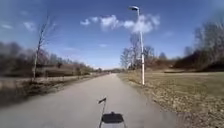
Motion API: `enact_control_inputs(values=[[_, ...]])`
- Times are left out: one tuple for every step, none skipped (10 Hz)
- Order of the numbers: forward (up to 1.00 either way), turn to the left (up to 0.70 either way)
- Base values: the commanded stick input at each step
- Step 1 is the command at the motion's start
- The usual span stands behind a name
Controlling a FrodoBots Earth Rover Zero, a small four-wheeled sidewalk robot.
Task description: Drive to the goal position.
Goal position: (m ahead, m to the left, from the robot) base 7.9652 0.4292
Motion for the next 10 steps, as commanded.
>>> enact_control_inputs(values=[[1.0, 0.0], [1.0, 0.0], [1.0, 0.0], [1.0, 0.0], [1.0, 0.0], [1.0, 0.0], [1.0, 0.0], [1.0, 0.0], [1.0, 0.0], [1.0, 0.0]])
